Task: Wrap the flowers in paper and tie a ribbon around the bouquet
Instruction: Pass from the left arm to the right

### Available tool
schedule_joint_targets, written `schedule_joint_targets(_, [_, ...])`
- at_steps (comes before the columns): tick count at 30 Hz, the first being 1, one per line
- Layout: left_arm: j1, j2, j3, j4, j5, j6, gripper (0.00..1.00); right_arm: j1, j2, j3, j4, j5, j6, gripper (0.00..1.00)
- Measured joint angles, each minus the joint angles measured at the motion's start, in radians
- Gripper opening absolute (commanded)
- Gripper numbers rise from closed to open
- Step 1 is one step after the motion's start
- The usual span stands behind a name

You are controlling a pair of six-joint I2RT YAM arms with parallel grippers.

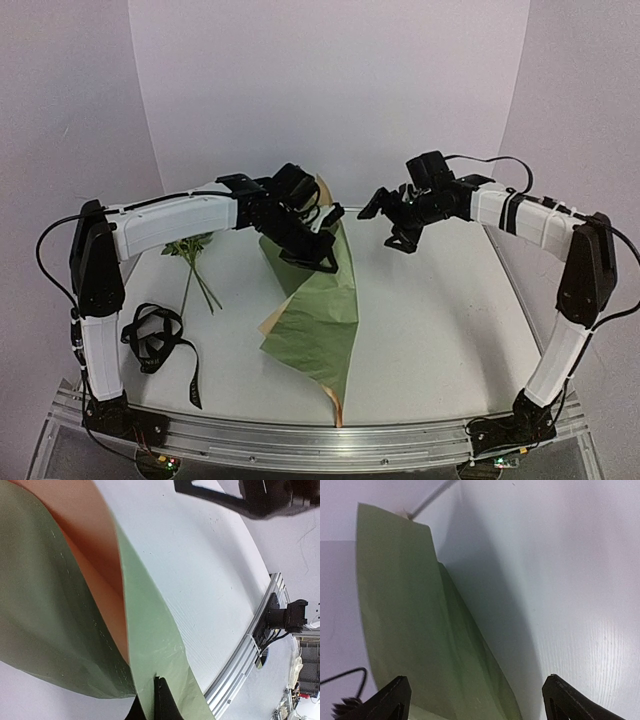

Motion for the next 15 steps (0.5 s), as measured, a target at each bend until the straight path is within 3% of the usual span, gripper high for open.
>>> schedule_joint_targets(11, [-0.044,0.002,0.0,-0.037,0.019,0.066,0.0,-0.077,0.29,0.434,0.07,-0.128,0.11,0.98])
schedule_joint_targets(15, [-0.056,0.007,0.003,-0.053,0.025,0.084,0.0,-0.076,0.336,0.49,0.044,-0.183,0.09,0.98])
